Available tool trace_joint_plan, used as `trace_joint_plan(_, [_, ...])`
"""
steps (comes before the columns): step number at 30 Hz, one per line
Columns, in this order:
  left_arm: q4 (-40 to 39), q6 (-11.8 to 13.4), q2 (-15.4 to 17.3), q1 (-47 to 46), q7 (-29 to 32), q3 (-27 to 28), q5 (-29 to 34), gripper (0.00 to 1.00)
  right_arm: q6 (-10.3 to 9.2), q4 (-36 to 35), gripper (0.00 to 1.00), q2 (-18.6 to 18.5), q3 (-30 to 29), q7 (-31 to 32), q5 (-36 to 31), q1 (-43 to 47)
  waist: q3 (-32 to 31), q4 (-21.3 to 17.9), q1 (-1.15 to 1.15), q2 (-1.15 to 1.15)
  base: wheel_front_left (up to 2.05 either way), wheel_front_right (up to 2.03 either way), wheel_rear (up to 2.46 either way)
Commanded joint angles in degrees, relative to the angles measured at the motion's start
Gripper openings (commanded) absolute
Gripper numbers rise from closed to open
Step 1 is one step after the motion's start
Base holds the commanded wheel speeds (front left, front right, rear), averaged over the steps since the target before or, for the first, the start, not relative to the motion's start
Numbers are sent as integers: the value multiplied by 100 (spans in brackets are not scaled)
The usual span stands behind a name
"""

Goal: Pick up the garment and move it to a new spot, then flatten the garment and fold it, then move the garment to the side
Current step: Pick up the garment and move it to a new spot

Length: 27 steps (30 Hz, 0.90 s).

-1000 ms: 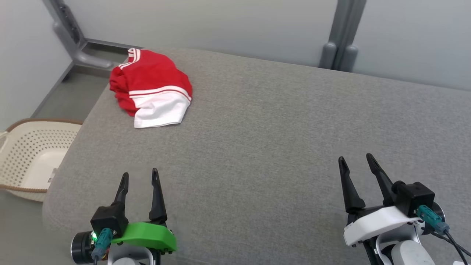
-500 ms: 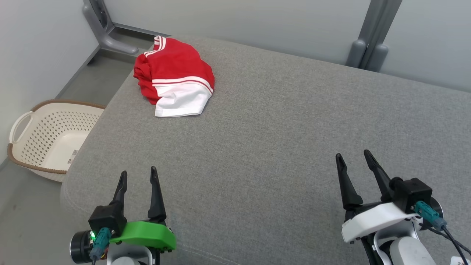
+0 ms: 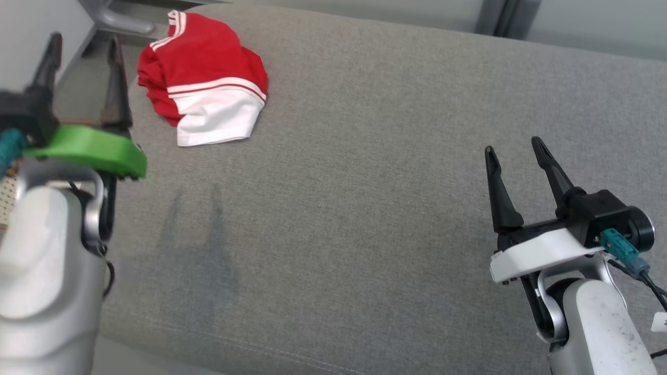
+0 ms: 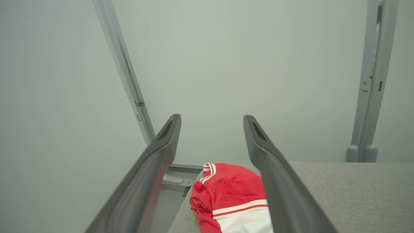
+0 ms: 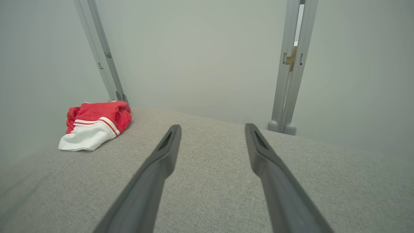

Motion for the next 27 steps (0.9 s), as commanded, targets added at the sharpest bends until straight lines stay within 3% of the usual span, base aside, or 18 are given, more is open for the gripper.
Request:
trace_joint_plan(1, [132, -84, 92, -340, 225, 7, -76, 100, -10, -72, 100, -23, 7, 53, -72, -133, 645, -544, 0, 0, 0, 0, 0])
trace_joint_plan(8, [1374, -332, 457, -1798, 1561, 160, -435, 100, -10, -388, 100, -20, 73, 229, -257, -498, 1495, -1176, 0, 0, 0, 0, 0])
trace_joint_plan(14, [2441, -308, 594, -2231, 2334, 277, -654, 100, -10, -541, 100, -19, -3, 247, -334, -625, 2039, -1474, 0, 0, 0, 0, 0])
trace_joint_plan(23, [3335, 6, 828, -2391, 2558, 500, -805, 100, -10, -554, 100, -17, -86, 139, -334, -713, 2433, -1588, 0, 0, 0, 0, 0])
trace_joint_plan(27, [3595, 10, 766, -2431, 2638, 563, -923, 100, -9, -514, 100, -18, -34, 108, -296, -750, 2493, -1587, 0, 0, 0, 0, 0])
